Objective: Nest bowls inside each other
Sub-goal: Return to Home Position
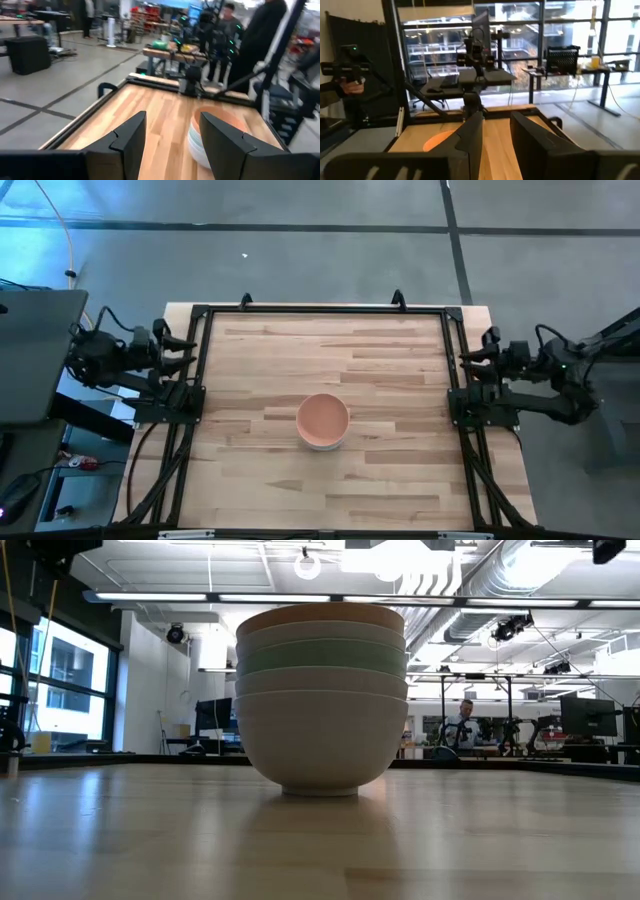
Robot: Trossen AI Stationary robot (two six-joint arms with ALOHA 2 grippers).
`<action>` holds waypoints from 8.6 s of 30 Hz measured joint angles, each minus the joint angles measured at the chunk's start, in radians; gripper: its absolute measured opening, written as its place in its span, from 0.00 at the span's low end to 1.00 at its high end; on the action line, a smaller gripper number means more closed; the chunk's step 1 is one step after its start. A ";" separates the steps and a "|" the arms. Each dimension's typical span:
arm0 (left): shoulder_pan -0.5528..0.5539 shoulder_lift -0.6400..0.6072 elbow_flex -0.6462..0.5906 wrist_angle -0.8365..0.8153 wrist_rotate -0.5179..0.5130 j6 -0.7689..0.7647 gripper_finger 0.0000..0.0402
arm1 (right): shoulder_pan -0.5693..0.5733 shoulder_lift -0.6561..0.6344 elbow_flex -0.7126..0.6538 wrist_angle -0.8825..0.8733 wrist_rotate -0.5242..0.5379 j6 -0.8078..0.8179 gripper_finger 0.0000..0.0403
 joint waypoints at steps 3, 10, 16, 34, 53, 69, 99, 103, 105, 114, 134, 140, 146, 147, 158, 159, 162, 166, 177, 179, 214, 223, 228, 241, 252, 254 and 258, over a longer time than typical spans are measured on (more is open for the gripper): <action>0.000 0.000 0.000 -0.009 0.056 0.026 0.43 | 0.000 0.000 -0.040 0.051 -0.024 -0.004 0.23; 0.000 -0.001 0.001 -0.079 -0.142 0.057 0.42 | 0.000 0.000 -0.101 0.136 -0.035 -0.011 0.23; 0.000 -0.001 -0.032 -0.081 -0.324 0.101 0.40 | 0.000 0.000 -0.122 0.138 -0.029 0.006 0.23; -0.033 -0.001 0.019 0.018 -0.542 0.257 0.39 | 0.000 0.000 -0.122 0.171 -0.002 -0.036 0.23; -0.072 -0.001 -0.139 0.179 -0.058 0.120 0.39 | 0.000 0.000 -0.122 0.172 -0.002 -0.010 0.23; -0.072 -0.001 -0.333 0.443 0.107 0.027 0.39 | 0.000 0.000 -0.122 0.188 0.001 0.011 0.23; -0.071 -0.001 -0.701 1.080 0.313 0.206 0.39 | 0.000 0.000 -0.122 0.190 0.002 0.019 0.23; -0.071 0.000 -0.729 1.145 0.339 0.251 0.39 | 0.000 0.000 -0.122 0.196 0.002 0.017 0.23; -0.071 -0.001 -0.752 1.206 0.350 0.277 0.39 | 0.000 0.000 -0.122 0.196 0.002 0.016 0.23; -0.071 0.000 -0.767 1.249 0.359 0.377 0.39 | 0.000 0.000 -0.122 0.195 0.002 0.016 0.23; 0.187 0.000 -0.767 1.244 0.526 0.376 0.39 | 0.000 0.000 -0.122 0.170 0.002 0.035 0.23; 0.213 0.000 -0.766 1.147 0.518 0.307 0.39 | 0.000 0.000 -0.122 0.140 0.002 0.076 0.23; 0.216 0.000 -0.766 1.048 0.448 0.277 0.39 | 0.000 0.000 -0.122 0.128 0.002 0.095 0.23; 0.216 0.000 -0.766 1.029 0.432 0.278 0.39 | 0.000 0.000 -0.122 0.128 0.001 0.095 0.23; 0.216 0.000 -0.766 0.921 0.368 0.307 0.39 | 0.000 0.000 -0.122 0.128 0.001 0.095 0.23; 0.216 0.000 -0.766 0.915 0.367 0.319 0.39 | 0.000 0.000 -0.122 0.128 0.001 0.095 0.23; 0.216 0.000 -0.766 0.892 0.370 0.347 0.39 | 0.000 0.000 -0.122 0.128 0.001 0.095 0.23; 0.216 0.000 -0.766 0.876 0.400 0.379 0.39 | 0.000 0.000 -0.122 0.107 0.002 0.088 0.23; 0.216 0.000 -0.766 0.883 0.356 0.295 0.39 | 0.000 0.000 -0.123 0.082 0.002 0.098 0.23; 0.216 0.000 -0.766 0.894 0.306 0.269 0.39 | 0.000 0.000 -0.123 0.082 0.002 0.098 0.23; 0.215 0.000 -0.766 0.871 0.431 0.321 0.39 | 0.000 0.000 -0.123 0.060 -0.022 0.124 0.23; 0.215 0.000 -0.766 0.870 0.432 0.369 0.39 | 0.000 0.000 -0.179 0.108 -0.094 0.136 0.23; 0.215 0.000 -0.766 0.870 0.429 0.369 0.39 | 0.000 0.000 -0.308 0.300 -0.105 0.145 0.23; 0.215 0.000 -0.766 0.871 0.429 0.369 0.39 | 0.001 0.000 -0.542 0.721 -0.130 0.041 0.23; 0.215 0.000 -0.766 0.872 0.429 0.369 0.39 | 0.019 0.000 -0.704 1.070 -0.197 0.024 0.23; 0.215 0.000 -0.766 0.872 0.429 0.369 0.39 | 0.041 -0.001 -0.704 1.105 -0.196 0.009 0.23; 0.215 0.000 -0.766 0.872 0.429 0.369 0.39 | 0.100 -0.001 -0.704 1.111 -0.153 -0.008 0.23</action>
